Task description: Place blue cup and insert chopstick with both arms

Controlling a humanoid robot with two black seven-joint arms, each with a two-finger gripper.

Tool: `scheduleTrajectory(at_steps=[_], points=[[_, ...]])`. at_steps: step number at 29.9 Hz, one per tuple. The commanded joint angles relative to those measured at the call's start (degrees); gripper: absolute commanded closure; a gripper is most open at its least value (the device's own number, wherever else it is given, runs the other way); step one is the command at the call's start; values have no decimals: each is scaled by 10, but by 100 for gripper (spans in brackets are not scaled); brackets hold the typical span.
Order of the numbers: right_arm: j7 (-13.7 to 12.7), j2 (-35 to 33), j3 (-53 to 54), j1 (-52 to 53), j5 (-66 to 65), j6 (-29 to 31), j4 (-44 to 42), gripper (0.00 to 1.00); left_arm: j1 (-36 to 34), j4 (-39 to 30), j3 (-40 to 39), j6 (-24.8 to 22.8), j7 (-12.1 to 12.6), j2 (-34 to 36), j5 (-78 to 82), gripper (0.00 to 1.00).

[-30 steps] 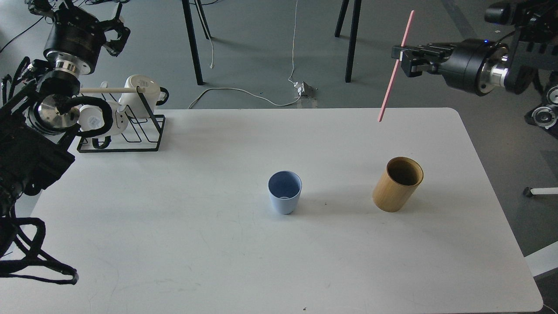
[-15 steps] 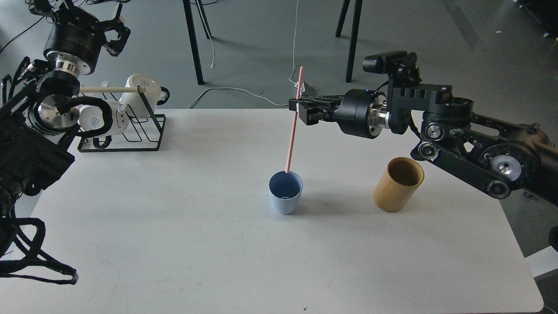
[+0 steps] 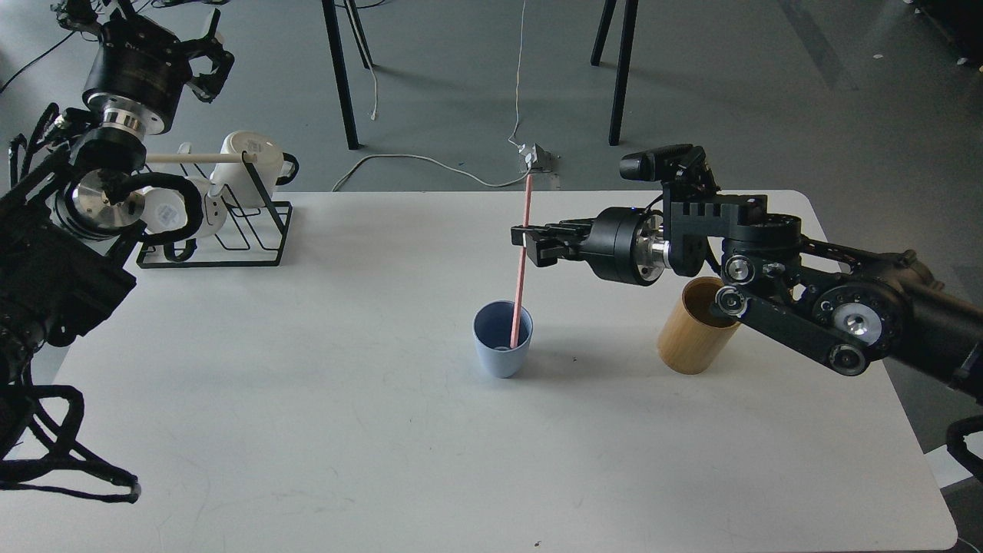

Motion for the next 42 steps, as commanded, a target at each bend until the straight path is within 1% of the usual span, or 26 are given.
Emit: scheduleTrajectory(at_steps=[1, 8, 10, 11, 16, 19, 20, 24, 25, 27, 28, 29, 32, 36, 38, 42], points=[[0, 19, 0, 1, 0, -1, -10, 99, -1, 0, 0, 0, 0, 2, 0, 0], [-1, 24, -2, -1, -1, -1, -14, 97, -1, 1, 1, 0, -1, 3, 0, 0], [-1, 25, -7, -1, -1, -1, -20, 94, -1, 1, 1, 0, -1, 3, 0, 0], [0, 25, -12, -1, -1, -1, -21, 91, -1, 1, 1, 0, -1, 3, 0, 0], [0, 24, -18, 0, 0, -1, -21, 64, -1, 1, 1, 0, -1, 3, 0, 0], [0, 23, -16, 0, 1, -1, -20, 56, -1, 1, 1, 0, -1, 3, 0, 0], [1, 21, -14, 0, 1, -1, -20, 55, -1, 1, 1, 0, -1, 3, 0, 0], [3, 16, -11, 0, 3, -1, -16, 48, -1, 1, 1, 0, -1, 3, 0, 0], [4, 13, -7, 0, 4, -2, -16, 44, -1, 1, 1, 0, -1, 3, 0, 0], [5, 8, 15, 0, 10, -4, -16, 28, -1, 1, 1, 0, -1, 3, 0, 0], [6, 6, 37, 0, 12, -4, -16, 17, -1, 1, 1, 0, -1, 3, 0, 0], [7, 4, 66, 0, 15, -4, -17, 3, -1, 1, 1, 0, -1, 3, 0, 0], [6, -10, 141, -3, 51, 1, -18, 2, -1, 1, 1, 0, -1, 3, 0, 0], [6, -39, 201, -2, 132, -3, -31, 1, -1, 1, 1, 0, -2, 1, 0, 0], [6, -48, 236, -3, 197, -4, -53, 1, -1, 0, 2, 0, -2, 0, 0, 0], [10, -61, 273, -14, 350, -5, -110, 1, -2, 0, 2, 0, -1, -2, 0, 0]])
